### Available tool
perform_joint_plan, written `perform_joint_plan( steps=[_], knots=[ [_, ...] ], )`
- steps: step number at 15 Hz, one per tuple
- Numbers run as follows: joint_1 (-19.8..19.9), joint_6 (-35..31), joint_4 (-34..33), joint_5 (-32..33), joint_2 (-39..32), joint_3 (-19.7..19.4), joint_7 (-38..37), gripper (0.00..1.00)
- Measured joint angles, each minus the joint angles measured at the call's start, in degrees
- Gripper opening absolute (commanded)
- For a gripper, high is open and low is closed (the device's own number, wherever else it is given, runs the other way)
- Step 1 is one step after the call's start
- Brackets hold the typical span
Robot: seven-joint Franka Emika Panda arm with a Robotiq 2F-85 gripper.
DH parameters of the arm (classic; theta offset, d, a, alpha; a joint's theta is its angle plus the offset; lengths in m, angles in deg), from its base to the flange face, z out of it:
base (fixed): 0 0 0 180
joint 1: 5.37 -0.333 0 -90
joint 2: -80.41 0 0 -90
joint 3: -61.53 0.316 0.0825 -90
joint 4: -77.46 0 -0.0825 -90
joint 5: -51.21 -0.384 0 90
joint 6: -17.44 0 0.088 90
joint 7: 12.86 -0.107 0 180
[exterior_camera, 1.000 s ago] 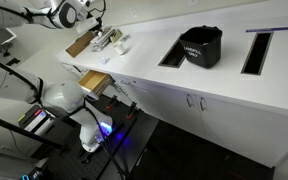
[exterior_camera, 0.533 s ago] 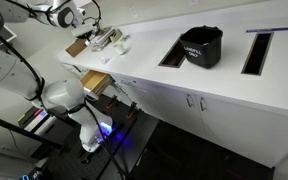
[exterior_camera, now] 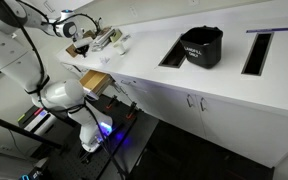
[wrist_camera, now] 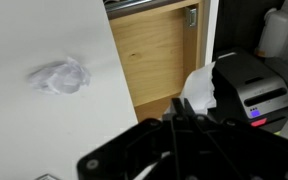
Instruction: Put the two papers on the countertop in the open drawer, close the open drawer
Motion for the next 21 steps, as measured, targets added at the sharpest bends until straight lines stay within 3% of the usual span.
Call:
perform_joint_plan(
  steps=[2, 6, 11, 13, 21],
  knots=[
    [0.3, -3.4, -1.4, 3.2, -4.2, 3.4, -0.1, 0.00],
    [0.3, -16.3, -3.3, 11.5, -13.3, 8.4, -0.9, 0.00],
    [0.3, -26.0, -7.0, 24.4, -24.0, 10.5, -7.3, 0.00],
    [0.3, -27.3, -9.2, 28.4, -27.5, 11.0, -9.8, 0.27],
    [0.6, -27.5, -16.3, 34.8, -33.4, 13.4, -16.2, 0.86]
  ],
)
